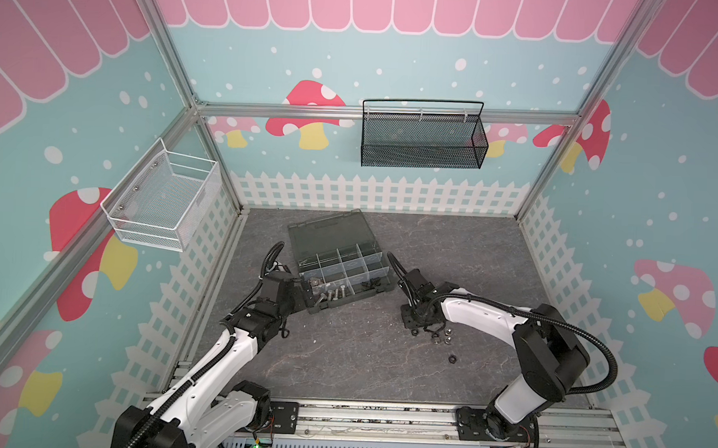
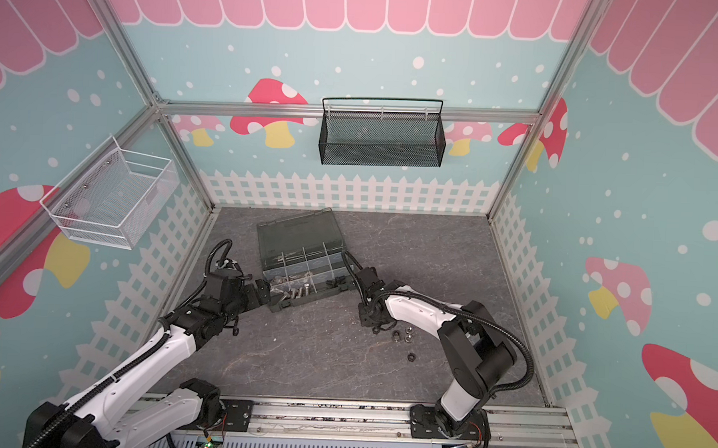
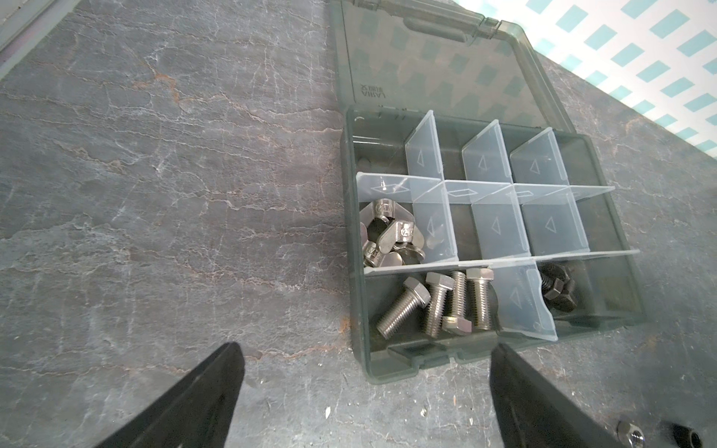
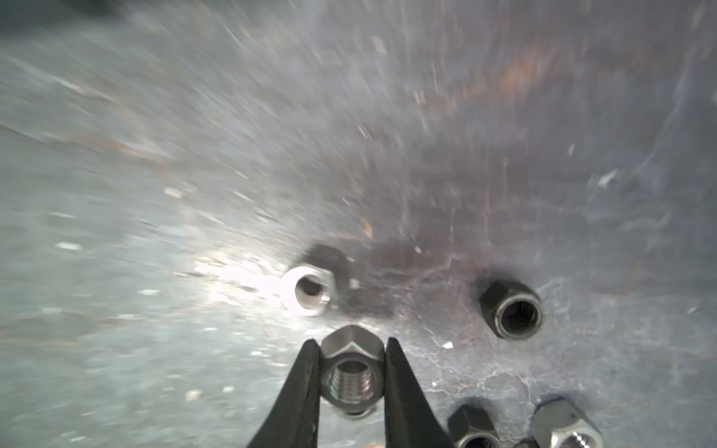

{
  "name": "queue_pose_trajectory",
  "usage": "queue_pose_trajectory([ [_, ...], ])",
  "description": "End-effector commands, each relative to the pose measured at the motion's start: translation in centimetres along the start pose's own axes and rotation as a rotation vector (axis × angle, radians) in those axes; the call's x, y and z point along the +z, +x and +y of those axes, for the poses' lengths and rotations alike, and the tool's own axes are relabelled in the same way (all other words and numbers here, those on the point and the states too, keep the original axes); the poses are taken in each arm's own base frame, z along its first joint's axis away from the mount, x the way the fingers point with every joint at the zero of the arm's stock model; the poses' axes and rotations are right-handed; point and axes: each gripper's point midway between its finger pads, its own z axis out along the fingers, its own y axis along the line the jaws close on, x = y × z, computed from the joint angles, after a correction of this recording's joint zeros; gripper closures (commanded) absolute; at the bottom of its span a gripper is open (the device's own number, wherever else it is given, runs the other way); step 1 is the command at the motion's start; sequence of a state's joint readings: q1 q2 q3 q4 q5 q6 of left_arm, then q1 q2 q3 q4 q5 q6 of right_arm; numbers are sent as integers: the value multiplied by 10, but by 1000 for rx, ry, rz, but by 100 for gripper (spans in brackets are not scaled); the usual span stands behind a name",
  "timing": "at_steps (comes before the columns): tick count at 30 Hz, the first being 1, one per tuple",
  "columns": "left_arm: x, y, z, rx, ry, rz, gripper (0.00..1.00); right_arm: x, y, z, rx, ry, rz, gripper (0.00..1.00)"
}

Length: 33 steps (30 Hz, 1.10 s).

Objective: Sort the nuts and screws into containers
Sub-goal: 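Carry the silver hex nut with the right gripper over the organizer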

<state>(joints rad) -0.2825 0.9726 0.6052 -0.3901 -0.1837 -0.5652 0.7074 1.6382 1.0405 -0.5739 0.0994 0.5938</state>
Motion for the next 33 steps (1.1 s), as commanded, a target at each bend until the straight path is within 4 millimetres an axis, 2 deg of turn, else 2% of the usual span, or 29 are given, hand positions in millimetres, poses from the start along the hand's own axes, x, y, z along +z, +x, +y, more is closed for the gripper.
queue_pose_trajectory([
  [1, -5, -11, -1, -20, 5, -41, 0, -33, -43, 25, -60, -42, -134, 94],
  [5, -4, -11, -2, -25, 6, -40, 1, -49, -86, 65, -138, -92, -232, 94],
  [8, -4, -9, -2, -24, 8, -36, 0, -54, -115, 98, -205, -120, -283, 94],
  [12, -4, -9, -3, -23, 12, -33, 0, -46, -144, 134, -278, -137, -316, 94],
  [17, -4, -9, -6, -26, 25, -27, 0, -28, -173, 165, -332, -153, -344, 95],
  [24, -5, -9, -5, -28, 27, -30, 0, -4, -191, 184, -368, -149, -341, 94],
  [33, -8, -12, -6, -32, 34, -42, 0, 30, -190, 195, -380, -161, -289, 83],
])
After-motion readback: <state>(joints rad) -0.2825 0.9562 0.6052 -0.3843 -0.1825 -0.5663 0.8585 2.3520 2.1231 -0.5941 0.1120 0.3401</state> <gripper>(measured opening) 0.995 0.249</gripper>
